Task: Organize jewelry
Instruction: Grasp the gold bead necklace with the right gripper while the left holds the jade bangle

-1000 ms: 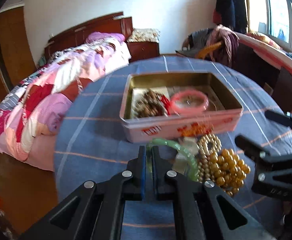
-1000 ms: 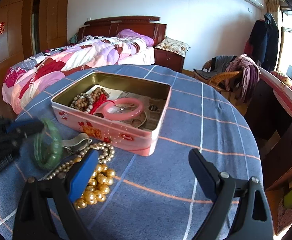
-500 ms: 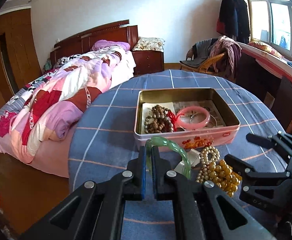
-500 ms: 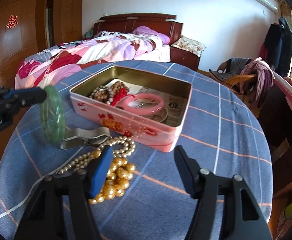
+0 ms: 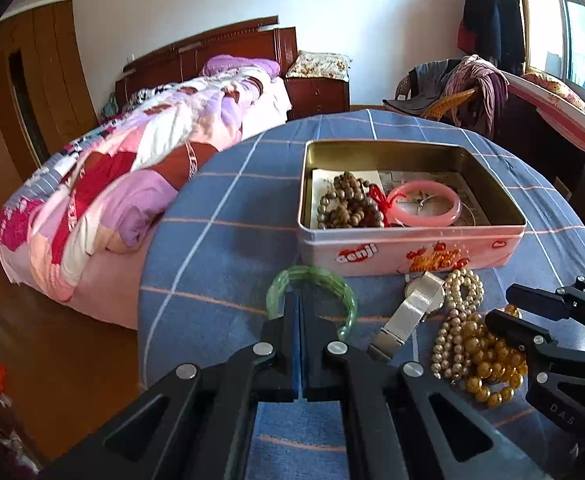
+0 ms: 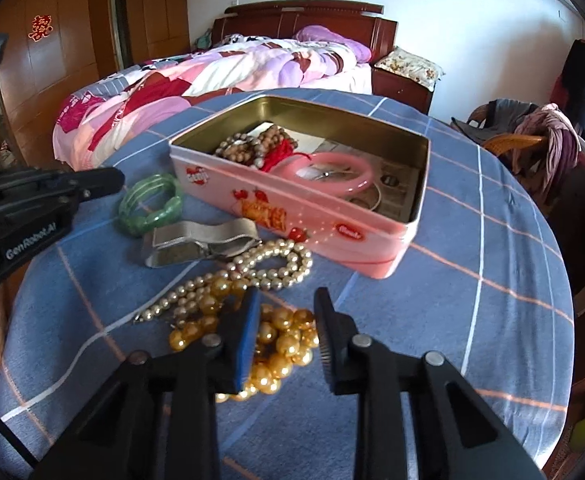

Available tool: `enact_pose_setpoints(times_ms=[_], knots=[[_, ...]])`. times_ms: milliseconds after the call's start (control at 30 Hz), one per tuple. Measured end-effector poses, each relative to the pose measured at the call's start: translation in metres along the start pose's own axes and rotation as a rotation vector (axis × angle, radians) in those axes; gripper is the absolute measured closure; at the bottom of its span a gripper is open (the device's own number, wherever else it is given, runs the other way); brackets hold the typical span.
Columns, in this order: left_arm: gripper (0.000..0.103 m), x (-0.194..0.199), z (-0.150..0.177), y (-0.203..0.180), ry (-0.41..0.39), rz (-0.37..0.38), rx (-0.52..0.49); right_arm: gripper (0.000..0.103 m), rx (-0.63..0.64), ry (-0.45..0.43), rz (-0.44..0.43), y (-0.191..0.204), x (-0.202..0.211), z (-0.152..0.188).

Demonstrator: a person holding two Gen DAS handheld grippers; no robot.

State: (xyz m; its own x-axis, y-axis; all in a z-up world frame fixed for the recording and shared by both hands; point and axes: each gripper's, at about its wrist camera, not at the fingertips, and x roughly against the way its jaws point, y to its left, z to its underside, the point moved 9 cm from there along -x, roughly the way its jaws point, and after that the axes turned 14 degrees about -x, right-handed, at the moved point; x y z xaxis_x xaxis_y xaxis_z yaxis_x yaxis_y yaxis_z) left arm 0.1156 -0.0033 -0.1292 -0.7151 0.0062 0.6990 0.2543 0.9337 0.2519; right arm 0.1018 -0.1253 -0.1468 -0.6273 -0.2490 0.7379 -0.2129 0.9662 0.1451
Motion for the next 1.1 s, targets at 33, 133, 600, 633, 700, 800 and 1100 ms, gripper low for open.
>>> enact_pose_setpoints(times_ms=[33, 133, 600, 633, 700, 800, 1100], knots=[[0.103, -0.003, 0.002, -0.002, 0.013, 0.022, 0.005, 0.074, -0.004, 0.002, -0.002, -0.001, 0.000, 0.000], [0.103, -0.011, 0.007, 0.001, 0.038, 0.040, 0.036, 0.074, -0.023, 0.003, 0.002, -0.005, 0.000, 0.000], [0.039, -0.025, 0.017, 0.009, 0.077, -0.010, 0.039, 0.062, -0.048, 0.001, 0.019, -0.013, 0.003, 0.000], [0.039, -0.029, 0.018, 0.009, 0.084, -0.003, 0.041, 0.062, -0.054, 0.002, 0.014, -0.014, 0.003, 0.001], [0.039, -0.033, 0.019, 0.011, 0.089, -0.009, 0.041, 0.062, -0.069, 0.003, 0.012, -0.016, 0.004, 0.002], [0.069, -0.035, 0.018, 0.007, 0.090, -0.009, 0.006, 0.067, -0.079, 0.006, 0.000, -0.016, 0.005, 0.003], [0.097, -0.031, 0.018, -0.006, 0.082, 0.038, -0.031, 0.087, -0.058, 0.003, -0.053, -0.005, 0.008, 0.007]])
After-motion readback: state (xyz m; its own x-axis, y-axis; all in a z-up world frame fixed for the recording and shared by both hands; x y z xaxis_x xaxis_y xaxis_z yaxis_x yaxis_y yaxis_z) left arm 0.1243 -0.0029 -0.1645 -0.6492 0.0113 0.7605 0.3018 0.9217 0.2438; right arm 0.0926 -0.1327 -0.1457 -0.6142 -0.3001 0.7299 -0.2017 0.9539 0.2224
